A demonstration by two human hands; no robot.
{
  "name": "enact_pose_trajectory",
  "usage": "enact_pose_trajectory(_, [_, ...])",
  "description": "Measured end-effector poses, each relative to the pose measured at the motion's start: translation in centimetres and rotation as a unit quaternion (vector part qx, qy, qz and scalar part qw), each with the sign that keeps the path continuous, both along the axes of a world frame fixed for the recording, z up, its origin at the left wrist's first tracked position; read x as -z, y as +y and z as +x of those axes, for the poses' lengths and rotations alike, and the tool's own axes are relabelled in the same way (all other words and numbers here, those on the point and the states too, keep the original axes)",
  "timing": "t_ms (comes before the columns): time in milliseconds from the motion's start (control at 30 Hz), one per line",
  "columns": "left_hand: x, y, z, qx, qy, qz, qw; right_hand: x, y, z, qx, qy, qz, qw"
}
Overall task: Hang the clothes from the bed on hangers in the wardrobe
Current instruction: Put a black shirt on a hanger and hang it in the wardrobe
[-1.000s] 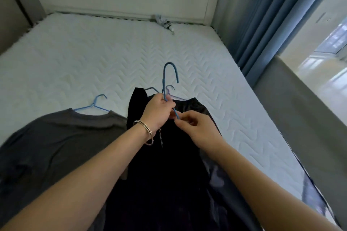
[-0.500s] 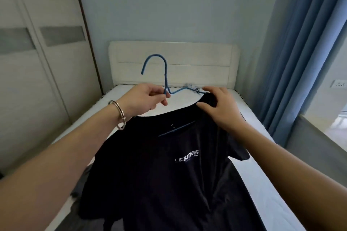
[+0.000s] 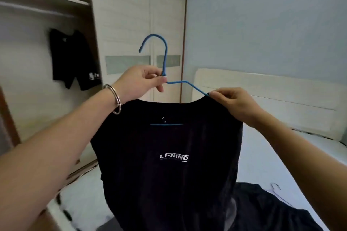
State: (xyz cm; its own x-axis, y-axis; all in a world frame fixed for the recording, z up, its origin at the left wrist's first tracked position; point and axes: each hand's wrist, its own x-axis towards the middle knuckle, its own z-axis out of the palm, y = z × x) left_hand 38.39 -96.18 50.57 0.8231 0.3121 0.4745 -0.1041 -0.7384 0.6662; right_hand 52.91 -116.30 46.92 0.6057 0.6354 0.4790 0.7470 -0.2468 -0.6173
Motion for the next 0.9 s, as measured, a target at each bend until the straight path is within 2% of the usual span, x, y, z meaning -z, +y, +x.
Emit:
enact_pose_trajectory(133, [-0.6, 5.3, -5.2, -0.031, 0.008, 0.033, 0.999, -1.6, 9.1, -4.8, -0.052, -0.040, 0.021, 0.998])
enact_pose_trajectory(333, [-2.0, 15.8, -13.8, -0.054, 0.011, 0.054, 0.997, -4.6, 24.5, -13.8, -0.153, -0.024, 0.091, 0.984])
enact_pose_trajectory(500, [-2.6, 26.2, -23.0, -0.171, -0.003, 0.047, 0.984, -4.2, 36.4, -21.0, -0.225, -0.031, 0.082, 0.970])
enact_pose_trajectory(667, [-2.0, 33.6, -29.1, -0.221, 0.003, 0.019, 0.975, -3.9, 45.9, -26.4, -0.303, -0.048, 0.030, 0.951])
enact_pose_trajectory(733, [-1.9, 36.4, -31.6, -0.235, -0.017, 0.002, 0.972, -3.5, 49.5, -27.8, -0.324, -0.039, 0.036, 0.944])
enact_pose_trajectory(800, [-1.6, 39.6, -34.9, -0.294, -0.032, 0.038, 0.954, -2.9, 53.1, -28.7, -0.342, -0.004, 0.054, 0.938])
enact_pose_trajectory(900, [-0.1, 44.9, -41.0, -0.403, 0.041, 0.107, 0.908, -2.1, 58.0, -29.3, -0.356, 0.046, 0.077, 0.930])
